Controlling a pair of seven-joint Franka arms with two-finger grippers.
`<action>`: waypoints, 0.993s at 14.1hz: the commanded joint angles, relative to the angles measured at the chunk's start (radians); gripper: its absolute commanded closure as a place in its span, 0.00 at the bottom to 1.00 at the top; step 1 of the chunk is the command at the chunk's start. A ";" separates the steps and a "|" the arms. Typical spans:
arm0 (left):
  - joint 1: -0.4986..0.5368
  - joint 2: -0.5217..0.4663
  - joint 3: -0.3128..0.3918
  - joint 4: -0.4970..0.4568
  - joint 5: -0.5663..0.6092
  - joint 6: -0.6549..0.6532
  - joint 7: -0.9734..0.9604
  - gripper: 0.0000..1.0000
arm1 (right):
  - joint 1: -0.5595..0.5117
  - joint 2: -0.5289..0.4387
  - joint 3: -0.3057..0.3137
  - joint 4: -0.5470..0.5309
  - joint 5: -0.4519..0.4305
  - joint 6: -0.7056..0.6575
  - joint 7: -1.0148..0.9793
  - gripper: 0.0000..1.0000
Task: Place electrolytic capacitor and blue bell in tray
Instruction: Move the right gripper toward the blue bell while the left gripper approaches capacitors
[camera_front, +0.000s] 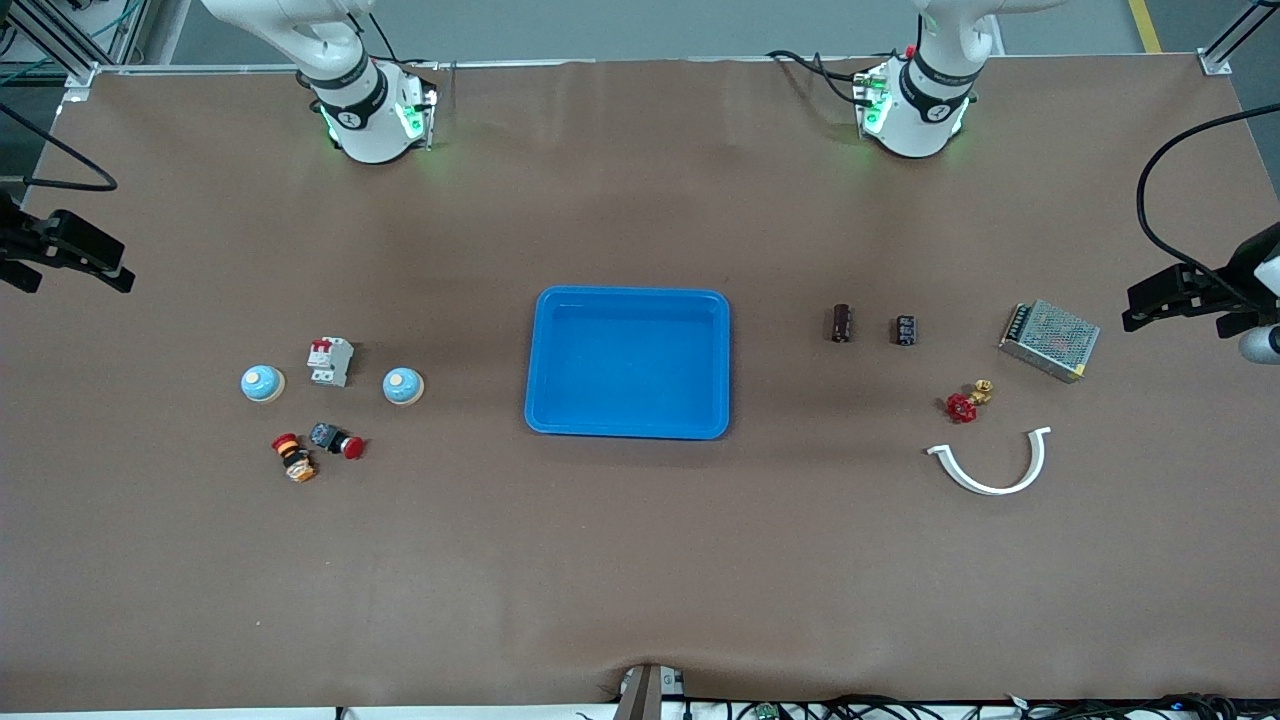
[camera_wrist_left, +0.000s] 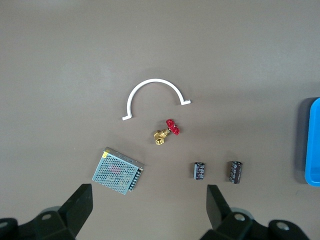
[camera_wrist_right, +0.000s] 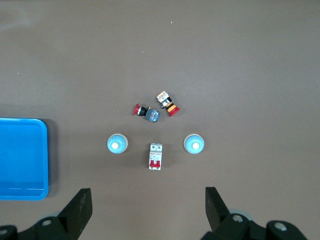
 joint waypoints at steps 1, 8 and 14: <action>0.000 -0.006 -0.006 0.017 -0.005 -0.012 -0.097 0.00 | 0.000 0.004 -0.002 -0.033 -0.002 0.013 0.004 0.00; -0.016 -0.004 -0.030 0.011 -0.022 -0.055 -0.356 0.00 | -0.006 0.065 0.000 -0.200 -0.002 0.173 -0.009 0.00; -0.035 -0.006 -0.049 -0.049 -0.118 -0.045 -0.527 0.00 | -0.060 0.071 -0.003 -0.367 -0.002 0.407 -0.244 0.00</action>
